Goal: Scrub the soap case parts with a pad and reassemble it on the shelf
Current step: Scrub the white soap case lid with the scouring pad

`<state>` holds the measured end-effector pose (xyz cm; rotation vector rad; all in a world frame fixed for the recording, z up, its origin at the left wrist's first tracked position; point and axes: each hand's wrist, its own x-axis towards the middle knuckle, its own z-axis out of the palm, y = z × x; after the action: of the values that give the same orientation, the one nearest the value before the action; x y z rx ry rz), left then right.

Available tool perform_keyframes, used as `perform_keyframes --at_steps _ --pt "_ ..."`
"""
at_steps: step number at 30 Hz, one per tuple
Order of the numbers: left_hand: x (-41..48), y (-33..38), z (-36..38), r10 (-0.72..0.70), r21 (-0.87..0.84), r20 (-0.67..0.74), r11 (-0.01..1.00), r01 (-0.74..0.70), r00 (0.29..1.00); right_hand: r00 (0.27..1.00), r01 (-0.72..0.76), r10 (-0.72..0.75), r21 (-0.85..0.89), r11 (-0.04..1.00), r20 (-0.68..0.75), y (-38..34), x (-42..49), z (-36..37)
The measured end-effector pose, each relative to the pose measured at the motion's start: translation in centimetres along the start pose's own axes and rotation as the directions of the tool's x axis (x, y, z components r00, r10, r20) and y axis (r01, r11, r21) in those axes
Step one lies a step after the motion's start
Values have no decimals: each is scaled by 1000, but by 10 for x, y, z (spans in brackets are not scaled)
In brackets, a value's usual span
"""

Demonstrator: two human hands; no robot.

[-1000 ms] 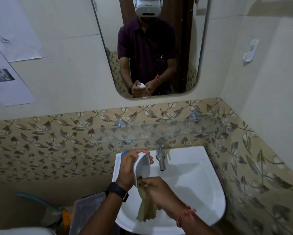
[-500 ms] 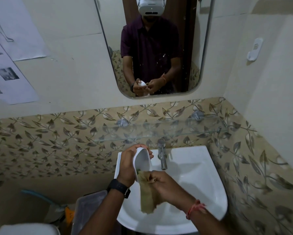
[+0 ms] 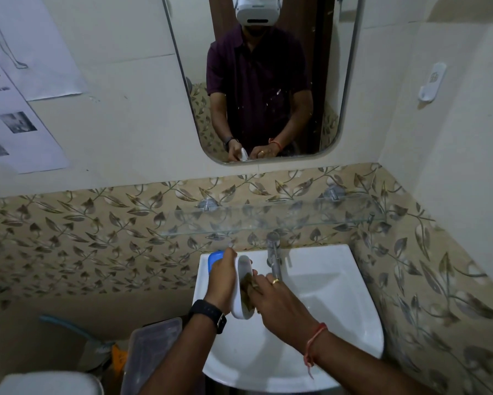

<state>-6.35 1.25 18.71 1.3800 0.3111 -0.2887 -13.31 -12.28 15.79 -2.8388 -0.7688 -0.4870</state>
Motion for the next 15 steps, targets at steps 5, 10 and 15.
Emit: perform_keyframes --at_steps 5,10,15 --pt "-4 -7 0 -124 81 27 989 122 992 995 -94 95 26 995 -13 2 7 -5" --pt "-4 -13 0 -161 26 18 987 161 987 990 -135 126 179 974 62 -8 -16 4" --pt "0 -18 0 -113 9 -57 993 114 992 964 -203 125 345 917 235 -16 -21 6"
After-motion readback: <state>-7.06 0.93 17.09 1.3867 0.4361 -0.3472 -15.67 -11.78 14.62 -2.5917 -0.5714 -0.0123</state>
